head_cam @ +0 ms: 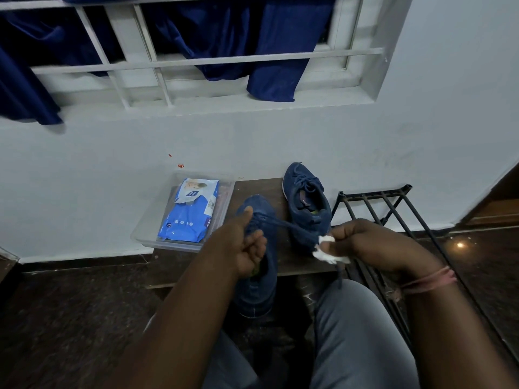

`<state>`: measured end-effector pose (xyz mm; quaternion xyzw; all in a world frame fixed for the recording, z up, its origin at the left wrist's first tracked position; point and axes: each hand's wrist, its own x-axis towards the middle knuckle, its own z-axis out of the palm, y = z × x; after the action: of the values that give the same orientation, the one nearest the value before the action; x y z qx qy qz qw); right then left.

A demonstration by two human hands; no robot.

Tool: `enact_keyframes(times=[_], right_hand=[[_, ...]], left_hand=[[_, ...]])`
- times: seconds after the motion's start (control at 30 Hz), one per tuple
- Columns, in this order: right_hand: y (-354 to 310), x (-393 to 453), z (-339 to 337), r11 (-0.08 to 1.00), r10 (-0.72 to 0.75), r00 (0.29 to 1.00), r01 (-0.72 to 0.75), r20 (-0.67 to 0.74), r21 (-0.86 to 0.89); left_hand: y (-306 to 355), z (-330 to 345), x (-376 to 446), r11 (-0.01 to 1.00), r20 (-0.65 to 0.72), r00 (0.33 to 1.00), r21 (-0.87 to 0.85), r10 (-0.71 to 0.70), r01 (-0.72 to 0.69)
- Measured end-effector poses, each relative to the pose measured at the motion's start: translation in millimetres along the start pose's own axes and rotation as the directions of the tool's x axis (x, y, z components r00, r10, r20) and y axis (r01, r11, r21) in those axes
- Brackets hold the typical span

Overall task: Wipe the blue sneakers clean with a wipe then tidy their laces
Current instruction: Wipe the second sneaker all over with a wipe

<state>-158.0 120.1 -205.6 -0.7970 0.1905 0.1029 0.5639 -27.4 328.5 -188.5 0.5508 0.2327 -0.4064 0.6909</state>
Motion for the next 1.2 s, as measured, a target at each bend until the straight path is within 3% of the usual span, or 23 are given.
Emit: enact_keyframes(times=[0.1,0.17,0.27,0.37,0.6,0.7,0.77,0.8,0.9,1.03,1.13,1.2], right_hand=[[-12.7,6.8,17.1,0.997,-0.041,0.999,0.041,-0.011,0.060],[-19.9,8.8,28.2,0.998,-0.039,0.999,0.038,0.033,0.043],[-20.5,10.2,39.2,0.999,-0.036,0.998,0.036,0.042,0.005],[-12.8,7.1,38.0,0.999,-0.011,0.998,0.009,0.055,0.039],[9.5,-12.1,2.4,0.992,0.111,0.986,-0.102,0.121,-0.079],[11.1,-12.2,-10.7,0.953,0.174,0.984,-0.163,0.022,-0.257],[10.9,-10.4,-19.5,0.898,0.200,0.974,-0.227,-0.108,-0.378],[9.2,-9.4,-21.7,0.902,0.196,0.968,-0.241,-0.156,-0.358],[-5.4,-3.1,-8.6,0.969,0.139,0.975,-0.171,-0.175,-0.180],[-37.8,16.5,44.4,0.981,0.090,0.995,-0.080,-0.048,0.179],[-45.6,37.8,63.1,0.999,-0.036,0.966,0.034,-0.255,-0.014],[-46.6,49.4,71.2,0.993,-0.073,0.953,0.044,-0.294,-0.105]], left_hand=[[-16.5,12.3,-20.6,0.978,0.156,0.984,0.201,-0.089,0.056],[-22.0,17.0,-23.6,0.966,0.218,0.974,0.257,-0.064,0.006],[-18.5,21.2,-21.0,0.980,0.228,0.973,0.182,0.035,-0.078],[-7.0,18.0,-19.7,0.988,0.156,0.981,0.086,0.116,-0.130],[27.9,-2.2,-11.2,0.965,0.020,0.976,-0.155,0.218,-0.212],[25.9,-5.8,-8.4,0.963,0.016,0.971,-0.137,0.238,-0.234],[27.0,-12.9,-8.3,0.959,0.006,0.961,-0.074,0.276,-0.275],[27.9,-17.2,-9.0,0.960,0.028,0.960,-0.033,0.278,-0.277],[30.3,-28.7,-15.9,0.952,0.142,0.967,0.191,0.214,-0.238],[40.6,-34.1,-29.7,0.790,0.094,0.953,0.540,0.288,-0.292],[60.7,-30.7,-49.6,0.645,0.118,0.917,0.677,0.380,-0.354],[75.3,-24.3,-60.1,0.567,0.158,0.886,0.717,0.435,-0.406]])
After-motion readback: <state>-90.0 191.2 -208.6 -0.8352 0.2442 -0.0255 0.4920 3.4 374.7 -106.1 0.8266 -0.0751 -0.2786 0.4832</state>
